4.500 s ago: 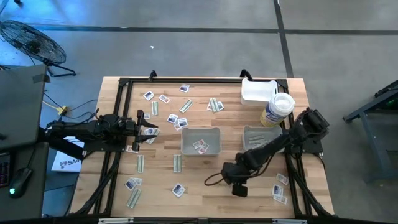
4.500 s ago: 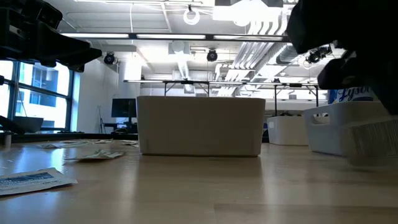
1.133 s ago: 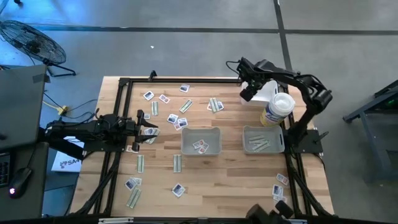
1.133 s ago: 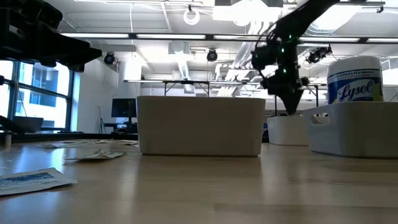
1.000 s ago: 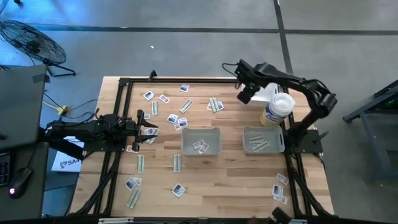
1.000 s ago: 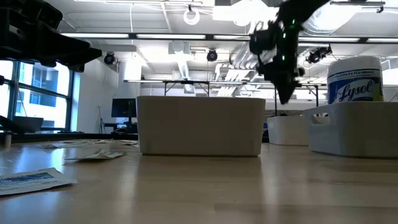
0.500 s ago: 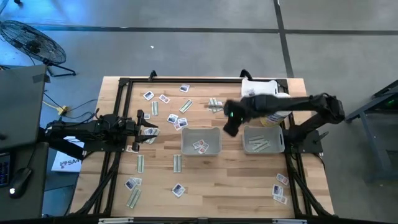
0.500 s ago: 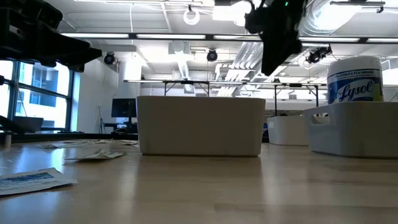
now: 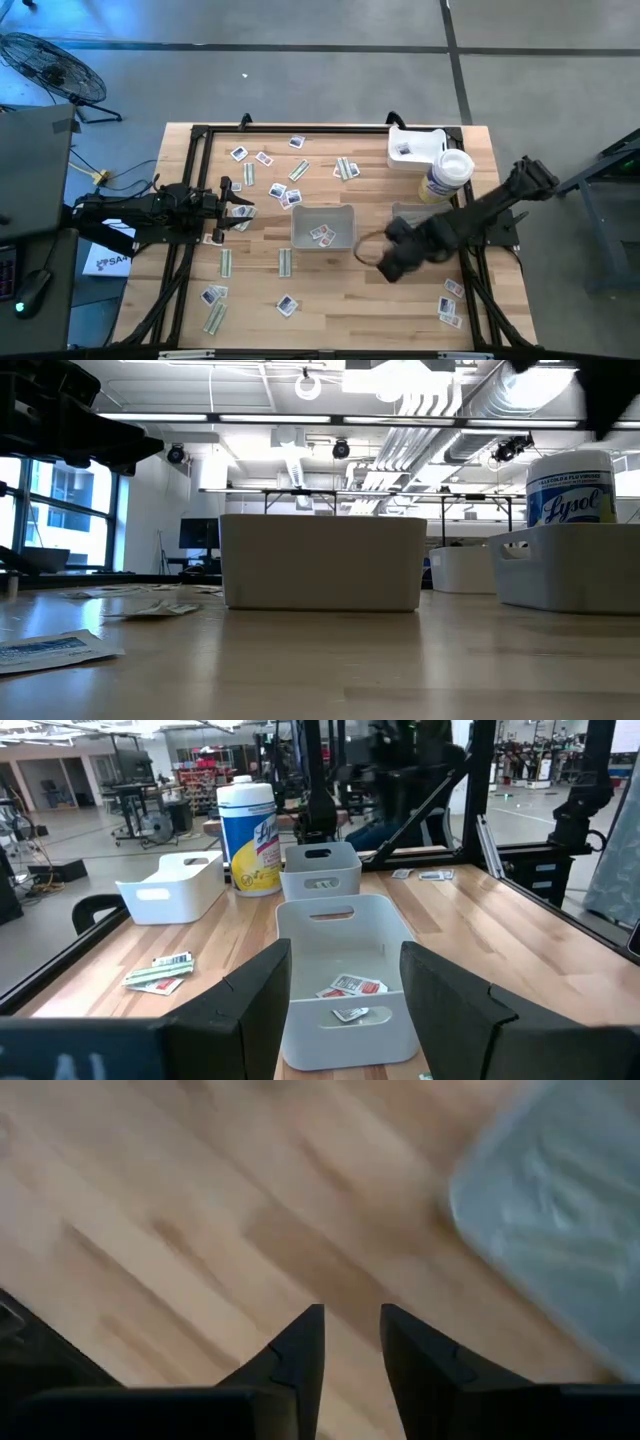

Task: Pick & Place First Aid Supplies
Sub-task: Put the orange pad into the left gray bin

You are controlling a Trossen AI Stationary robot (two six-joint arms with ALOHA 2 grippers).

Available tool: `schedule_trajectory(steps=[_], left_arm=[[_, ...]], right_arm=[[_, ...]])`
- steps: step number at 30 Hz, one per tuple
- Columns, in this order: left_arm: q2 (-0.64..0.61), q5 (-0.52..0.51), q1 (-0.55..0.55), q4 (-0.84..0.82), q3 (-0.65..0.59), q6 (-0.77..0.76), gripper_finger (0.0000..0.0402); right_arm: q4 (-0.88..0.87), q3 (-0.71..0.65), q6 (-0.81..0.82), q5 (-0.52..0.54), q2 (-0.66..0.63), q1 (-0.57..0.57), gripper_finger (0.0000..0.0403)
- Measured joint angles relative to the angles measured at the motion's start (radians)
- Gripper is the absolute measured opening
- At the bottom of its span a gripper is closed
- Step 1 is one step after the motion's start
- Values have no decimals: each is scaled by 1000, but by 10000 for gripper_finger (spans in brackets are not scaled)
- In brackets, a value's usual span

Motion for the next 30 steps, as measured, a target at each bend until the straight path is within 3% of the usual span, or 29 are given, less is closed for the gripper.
schedule_trajectory(steps=[5,9,16,23,30], left_arm=[[0,0,0,0,0,0,186],[0,0,0,0,0,0,186],[0,0,0,0,0,0,186],[0,0,0,0,0,0,186],[0,0,0,0,0,0,186]], right_arm=[[-104,-1,130,-145,51,140,94],[-111,-1,139,-221,120,199,98],[-193,-2,113,-369,252,219,128],[-215,-10,103,-430,314,223,139],[-78,-176,88,-502,302,267,136]])
